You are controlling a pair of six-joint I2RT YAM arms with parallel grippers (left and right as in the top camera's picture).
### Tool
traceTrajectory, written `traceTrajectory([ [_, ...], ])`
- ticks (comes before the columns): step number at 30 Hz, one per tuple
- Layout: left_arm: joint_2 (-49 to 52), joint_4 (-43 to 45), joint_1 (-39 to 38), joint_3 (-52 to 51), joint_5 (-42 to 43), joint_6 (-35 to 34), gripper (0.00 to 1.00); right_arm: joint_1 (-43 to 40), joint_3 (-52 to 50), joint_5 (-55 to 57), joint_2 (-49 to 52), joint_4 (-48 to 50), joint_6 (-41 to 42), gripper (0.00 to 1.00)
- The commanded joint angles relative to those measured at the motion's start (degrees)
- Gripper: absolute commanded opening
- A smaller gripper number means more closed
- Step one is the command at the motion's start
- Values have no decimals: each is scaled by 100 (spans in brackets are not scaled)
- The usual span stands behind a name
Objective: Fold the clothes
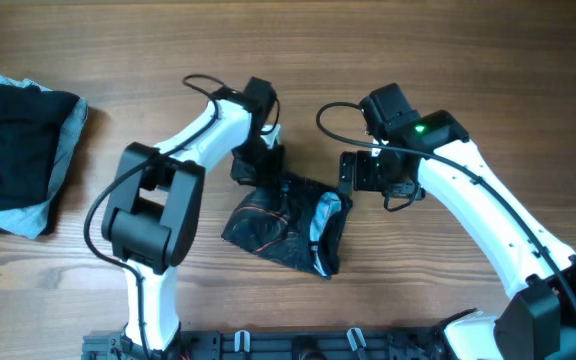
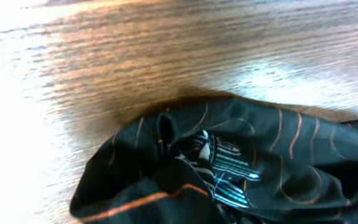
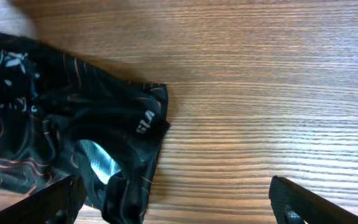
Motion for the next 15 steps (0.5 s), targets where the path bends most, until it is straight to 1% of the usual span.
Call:
traceTrajectory([
  [1,-37,-553,553,343,-1672,-31,4,-138,92,98,-98,-48,-98,100],
  [2,-186,-693,798,584,-1884,-125,4,-170,92,96,-98,-52,-101,100],
  [3,-483,-778,1252,920,-2000,-144,4,-192,92,96,-98,-57,-98,100],
  [5,-861,-717,1869,1287,-1996,-146,4,-192,92,98,-98,-66,-101,100],
  [7,-1093,-540,2437,1368,-1998,-140,4,-192,92,98,-98,-55,-101,100],
  [9,-1029,-400,2957,1357,-2159,-118,4,-192,92,96,-98,-44,-96,100],
  [11,-920,-136,3344,1357,-2409,-125,4,-192,92,96,-98,-70,-101,100],
  [12,-892,-20,3495,1357,-2406,-151,4,-192,92,96,-98,-72,-101,100],
  [13,-874,155,3773,1357,-2404,-302,6,-192,92,94,-98,-70,-98,100],
  [14,-876,195,3930,1357,-2404,-302,29,-190,92,94,-98,-70,-98,100],
  [15,-876,192,4048,1357,-2404,-299,62,-192,92,96,-98,-66,-98,100],
])
